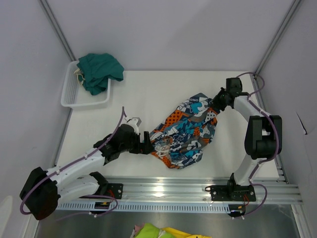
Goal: Fold and stack the shorts
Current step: Flatten the shorts out
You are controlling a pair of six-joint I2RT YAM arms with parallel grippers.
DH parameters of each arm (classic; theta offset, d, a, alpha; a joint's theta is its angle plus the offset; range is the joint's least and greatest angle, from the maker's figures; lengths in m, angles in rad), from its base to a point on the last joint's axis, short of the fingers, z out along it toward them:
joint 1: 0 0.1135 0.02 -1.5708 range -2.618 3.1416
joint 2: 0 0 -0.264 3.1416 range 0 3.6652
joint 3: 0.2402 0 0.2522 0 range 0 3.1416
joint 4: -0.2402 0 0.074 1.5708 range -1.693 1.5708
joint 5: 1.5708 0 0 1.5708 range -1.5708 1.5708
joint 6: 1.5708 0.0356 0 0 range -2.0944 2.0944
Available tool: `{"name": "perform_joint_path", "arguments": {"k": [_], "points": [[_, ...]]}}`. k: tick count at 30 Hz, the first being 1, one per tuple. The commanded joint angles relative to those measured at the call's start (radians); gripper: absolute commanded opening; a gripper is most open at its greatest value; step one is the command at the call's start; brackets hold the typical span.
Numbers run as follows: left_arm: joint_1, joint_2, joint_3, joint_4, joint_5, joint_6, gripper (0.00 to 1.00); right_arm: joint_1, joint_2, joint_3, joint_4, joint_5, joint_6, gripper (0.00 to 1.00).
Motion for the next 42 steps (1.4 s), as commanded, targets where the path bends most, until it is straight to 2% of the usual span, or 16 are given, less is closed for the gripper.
{"name": "perform_joint_path", "arguments": {"k": [1, 4, 5, 7, 15, 18, 22, 25, 28, 38, 41, 42], "points": [[-0.057, 0.044, 0.035, 0.061, -0.055, 0.050, 0.99, -0.052, -0.057, -0.006, 0.064, -0.003, 0.009, 0.00], [-0.106, 0.091, 0.053, 0.070, -0.122, 0.066, 0.97, -0.107, -0.059, -0.031, 0.094, -0.011, 0.017, 0.00], [-0.117, 0.116, 0.061, 0.071, -0.135, 0.070, 0.91, -0.115, -0.059, -0.039, 0.107, -0.029, 0.024, 0.00], [-0.140, 0.146, 0.078, 0.064, -0.178, 0.073, 0.88, -0.120, -0.062, -0.062, 0.148, -0.055, 0.029, 0.00], [-0.148, 0.248, 0.152, 0.068, -0.322, 0.053, 0.86, -0.120, -0.105, -0.097, 0.197, -0.065, 0.032, 0.00], [-0.146, 0.295, 0.211, 0.053, -0.357, 0.055, 0.79, -0.121, -0.105, -0.094, 0.193, -0.063, 0.021, 0.00], [-0.143, 0.436, 0.296, 0.010, -0.371, 0.053, 0.67, -0.123, -0.098, -0.097, 0.199, -0.084, 0.020, 0.00], [-0.135, 0.516, 0.363, -0.033, -0.374, 0.044, 0.62, -0.126, -0.092, -0.097, 0.200, -0.095, 0.018, 0.00], [-0.122, 0.551, 0.394, -0.061, -0.360, 0.041, 0.54, -0.131, -0.095, -0.100, 0.202, -0.100, 0.018, 0.00], [-0.066, 0.490, 0.317, -0.053, -0.344, 0.004, 0.54, -0.143, -0.105, -0.108, 0.209, -0.123, 0.020, 0.00], [-0.052, 0.508, 0.334, -0.044, -0.317, 0.014, 0.47, -0.144, -0.106, -0.109, 0.213, -0.127, 0.021, 0.00], [-0.052, 0.530, 0.340, -0.044, -0.313, 0.018, 0.41, -0.144, -0.108, -0.109, 0.216, -0.130, 0.023, 0.00]]}}
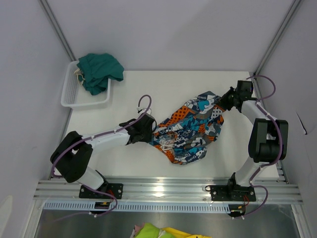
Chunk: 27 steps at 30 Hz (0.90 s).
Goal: Fold and stack the shorts
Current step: Flatten the shorts out
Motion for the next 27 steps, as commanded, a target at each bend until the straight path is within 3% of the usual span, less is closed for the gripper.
{"name": "perform_joint_path", "arguments": {"k": [1, 5, 10, 18, 27], "points": [[0.013, 0.015, 0.026, 0.021, 0.035, 0.010, 0.37, -0.007, -0.044, -0.007, 0.036, -0.022, -0.004, 0.00], [0.013, 0.071, 0.093, 0.001, 0.049, 0.027, 0.26, -0.007, -0.050, -0.008, 0.037, -0.026, -0.009, 0.00], [0.013, 0.059, 0.087, 0.053, 0.109, 0.070, 0.00, -0.007, -0.056, -0.008, 0.033, -0.026, -0.012, 0.00], [0.013, -0.030, 0.046, 0.055, 0.135, 0.082, 0.00, -0.007, -0.078, -0.004, 0.011, -0.026, -0.020, 0.00], [0.014, -0.263, 0.142, -0.134, 0.219, 0.090, 0.00, -0.013, -0.202, 0.127, -0.145, -0.029, -0.070, 0.00]]}}
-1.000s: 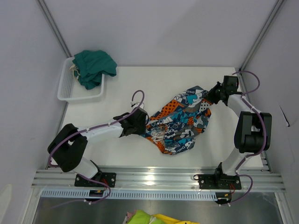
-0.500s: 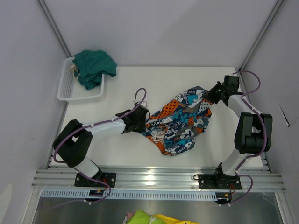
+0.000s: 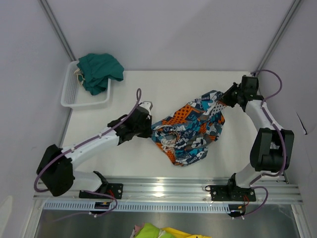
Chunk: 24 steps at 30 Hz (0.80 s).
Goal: Fold and stack the shorts
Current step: Flatten the shorts out
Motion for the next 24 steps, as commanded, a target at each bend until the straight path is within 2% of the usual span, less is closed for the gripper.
{"name": "perform_joint_path", "arguments": {"k": [1, 5, 9, 12, 19, 24], "points": [[0.004, -0.104, 0.123, -0.096, 0.087, 0.035, 0.00, -0.014, -0.111, 0.157, -0.085, -0.018, -0.041, 0.00], [0.004, -0.196, 0.292, -0.266, 0.101, 0.077, 0.00, -0.081, -0.193, 0.255, -0.134, -0.087, -0.015, 0.00], [0.004, -0.340, 0.407, -0.345, 0.101, 0.116, 0.00, -0.161, -0.339, 0.259, -0.125, -0.162, 0.034, 0.00], [0.004, -0.455, 0.458, -0.386, 0.156, 0.145, 0.00, -0.220, -0.477, 0.255, -0.129, -0.187, 0.051, 0.00], [0.004, -0.641, 0.525, -0.411, 0.330, 0.207, 0.00, -0.277, -0.831, 0.235, -0.100, -0.106, 0.067, 0.00], [0.004, -0.740, 0.596, -0.412, 0.350, 0.245, 0.00, -0.276, -1.039, 0.288, -0.090, 0.018, 0.031, 0.00]]}}
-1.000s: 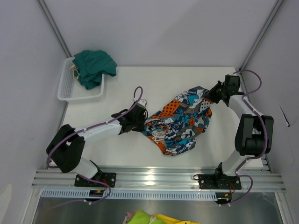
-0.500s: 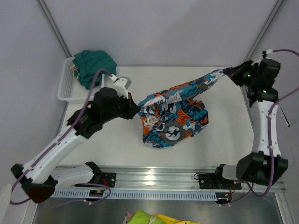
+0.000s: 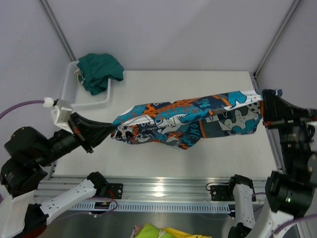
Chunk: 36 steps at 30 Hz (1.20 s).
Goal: Fold and stack the shorts
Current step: Flatten the shorts out
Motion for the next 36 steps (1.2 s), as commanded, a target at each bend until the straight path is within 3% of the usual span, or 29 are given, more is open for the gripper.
{"name": "perform_joint_path", "arguments": {"k": [1, 7, 13, 16, 20, 25, 31, 36], "points": [[0.005, -0.075, 0.061, -0.009, 0.029, 0.057, 0.00, -0.013, -0.085, 0.061, 0.040, 0.151, -0.036, 0.00], [0.005, -0.157, 0.102, 0.068, 0.011, 0.091, 0.00, 0.013, -0.182, 0.088, 0.078, 0.236, -0.070, 0.00], [0.005, -0.123, 0.206, 0.106, 0.006, 0.106, 0.00, 0.016, -0.130, 0.200, 0.098, 0.208, -0.068, 0.00], [0.005, -0.062, 0.217, 0.071, -0.084, 0.105, 0.00, 0.010, -0.070, 0.203, 0.086, 0.167, -0.039, 0.00], [0.005, 0.027, 0.116, 0.089, -0.144, 0.077, 0.00, -0.008, 0.031, 0.138, 0.055, 0.051, 0.021, 0.00], [0.007, 0.148, 0.045, 0.172, -0.139, 0.031, 0.00, -0.014, 0.090, -0.074, 0.213, -0.025, 0.113, 0.00], [0.054, 0.325, 0.215, 0.151, -0.077, 0.007, 0.00, 0.030, 0.232, -0.044, 0.228, -0.051, 0.110, 0.00], [0.057, 0.350, 0.363, 0.146, 0.012, 0.011, 0.00, 0.134, 0.277, 0.128, 0.161, -0.003, 0.023, 0.00]]}}
